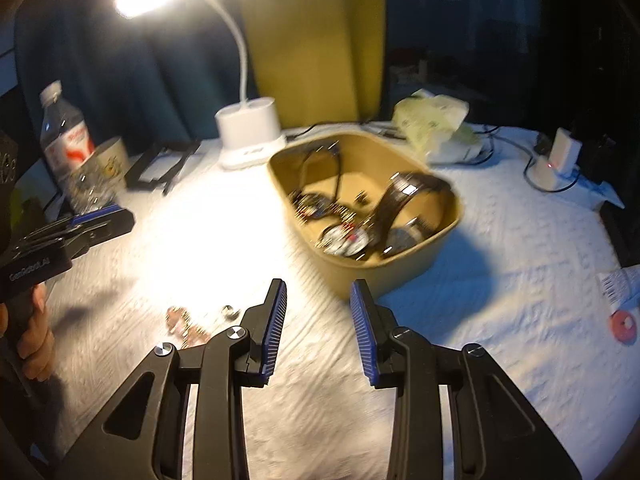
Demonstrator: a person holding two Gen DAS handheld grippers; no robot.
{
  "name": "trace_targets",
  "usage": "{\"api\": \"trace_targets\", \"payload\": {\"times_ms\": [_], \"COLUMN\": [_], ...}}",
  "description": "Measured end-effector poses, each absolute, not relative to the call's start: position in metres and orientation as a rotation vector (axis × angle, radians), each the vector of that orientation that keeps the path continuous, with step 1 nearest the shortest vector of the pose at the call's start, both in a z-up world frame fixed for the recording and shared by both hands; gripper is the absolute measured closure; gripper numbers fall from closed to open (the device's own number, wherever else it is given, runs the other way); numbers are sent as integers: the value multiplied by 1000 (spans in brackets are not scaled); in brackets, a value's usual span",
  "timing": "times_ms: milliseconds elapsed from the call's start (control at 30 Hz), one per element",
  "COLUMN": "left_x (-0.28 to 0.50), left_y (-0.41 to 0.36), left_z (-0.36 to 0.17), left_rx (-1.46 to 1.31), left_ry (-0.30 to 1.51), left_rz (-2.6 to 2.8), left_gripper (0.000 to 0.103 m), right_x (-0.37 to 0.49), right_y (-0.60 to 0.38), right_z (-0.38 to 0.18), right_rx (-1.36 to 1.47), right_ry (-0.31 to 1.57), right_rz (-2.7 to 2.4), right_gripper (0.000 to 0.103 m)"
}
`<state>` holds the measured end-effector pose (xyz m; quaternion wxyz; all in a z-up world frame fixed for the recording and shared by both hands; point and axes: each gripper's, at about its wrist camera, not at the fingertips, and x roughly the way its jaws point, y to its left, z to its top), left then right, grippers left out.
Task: Organize jewelry
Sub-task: 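Lower the right tool onto the pink-gold bracelet and close on it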
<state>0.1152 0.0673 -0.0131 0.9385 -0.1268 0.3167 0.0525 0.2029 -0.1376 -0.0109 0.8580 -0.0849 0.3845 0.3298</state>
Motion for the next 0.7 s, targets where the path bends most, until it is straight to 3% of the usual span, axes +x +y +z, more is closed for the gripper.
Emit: {"api": "trace_targets", "payload": {"times_ms": [700], "left_x": [95], "left_y": [84], "left_z": [-26], "left_rx": [-319], "left_ry": [648], "left_rz": [121], "left_gripper": [62], "right_x": [158], "right_y": [-81], "right_z": [-37], "right_rx": [-281], "right_ry": [896], "right_rz": [808], "right_gripper": [70]}}
